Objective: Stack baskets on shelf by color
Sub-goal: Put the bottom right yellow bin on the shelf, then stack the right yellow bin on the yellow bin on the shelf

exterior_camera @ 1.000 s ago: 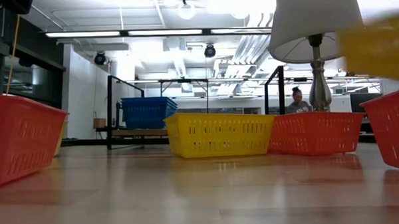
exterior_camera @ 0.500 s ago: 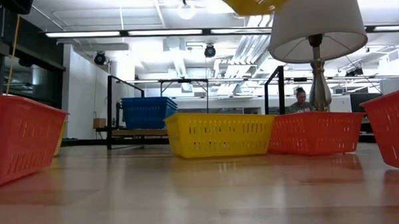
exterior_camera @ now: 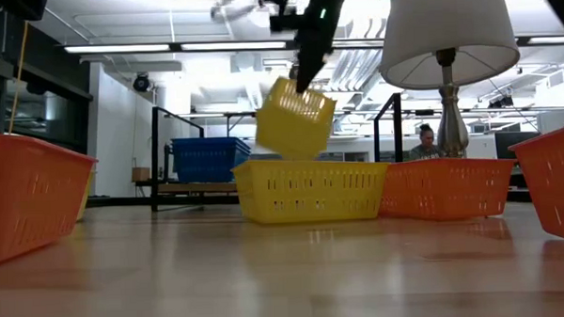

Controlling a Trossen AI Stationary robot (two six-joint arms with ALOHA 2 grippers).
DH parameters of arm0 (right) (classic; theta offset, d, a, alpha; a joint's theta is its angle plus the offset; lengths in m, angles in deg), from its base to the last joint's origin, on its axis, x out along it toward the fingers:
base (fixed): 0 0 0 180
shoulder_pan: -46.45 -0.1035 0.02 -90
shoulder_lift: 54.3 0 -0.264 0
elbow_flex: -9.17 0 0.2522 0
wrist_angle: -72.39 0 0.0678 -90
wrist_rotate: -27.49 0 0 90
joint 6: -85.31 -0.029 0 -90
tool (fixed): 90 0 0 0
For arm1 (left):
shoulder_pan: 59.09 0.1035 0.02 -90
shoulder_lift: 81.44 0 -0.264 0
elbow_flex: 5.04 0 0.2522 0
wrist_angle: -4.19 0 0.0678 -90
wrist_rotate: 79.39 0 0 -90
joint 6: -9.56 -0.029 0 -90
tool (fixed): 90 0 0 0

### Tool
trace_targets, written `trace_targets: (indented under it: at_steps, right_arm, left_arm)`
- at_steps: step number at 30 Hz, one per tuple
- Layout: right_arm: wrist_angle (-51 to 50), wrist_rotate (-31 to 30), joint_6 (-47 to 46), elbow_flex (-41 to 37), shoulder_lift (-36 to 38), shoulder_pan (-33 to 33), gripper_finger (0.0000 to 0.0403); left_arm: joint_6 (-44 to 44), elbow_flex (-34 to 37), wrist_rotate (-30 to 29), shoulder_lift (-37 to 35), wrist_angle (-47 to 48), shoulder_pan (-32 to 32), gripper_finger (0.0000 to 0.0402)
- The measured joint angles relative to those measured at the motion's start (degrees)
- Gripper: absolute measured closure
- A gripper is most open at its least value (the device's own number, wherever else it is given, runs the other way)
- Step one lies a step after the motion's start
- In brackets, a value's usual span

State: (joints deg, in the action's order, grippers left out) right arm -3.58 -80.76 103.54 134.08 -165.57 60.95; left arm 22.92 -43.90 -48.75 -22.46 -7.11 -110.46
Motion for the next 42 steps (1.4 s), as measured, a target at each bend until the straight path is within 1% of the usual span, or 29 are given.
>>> trace_targets:
  at_steps: [5,9,13,21,29,32,38,42]
  right_arm:
    - [0.11,5.03,3.49,3.09,-5.29,4.99,0.0403]
    - [0.67,7.73,6.53,4.18,-6.91,6.35,0.0403]
    - [1.76,9.36,6.90,4.18,-7.67,6.85,0.0403]
    - [7.25,9.76,6.26,4.18,-8.01,6.88,0.0403]
    - [7.66,8.59,4.16,4.18,-8.01,6.88,0.0400]
    - [7.65,7.32,3.19,4.18,-8.01,6.88,0.0382]
    - [7.64,7.26,2.68,4.18,-8.01,6.88,0.0321]
    - [7.64,6.92,2.41,4.18,-8.01,6.88,0.0291]
  left_arm:
    - [0.00,-0.01,0.00,0.00,0.00,0.00,0.0401]
    - [0.00,-0.01,0.00,0.00,0.03,0.00,0.0402]
    - [-0.02,-0.02,0.00,0.00,0.21,0.00,0.0402]
    - [0.00,-0.01,0.02,0.00,0.42,0.00,0.0401]
    - [0.00,0.00,0.02,0.00,0.46,0.00,0.0401]
    - [0.00,-0.02,0.02,0.00,0.46,0.00,0.0402]
    - [-0.01,-0.01,0.02,0.00,0.46,0.00,0.0401]
    - [-0.02,0.00,0.02,0.00,0.48,0.00,0.0401]
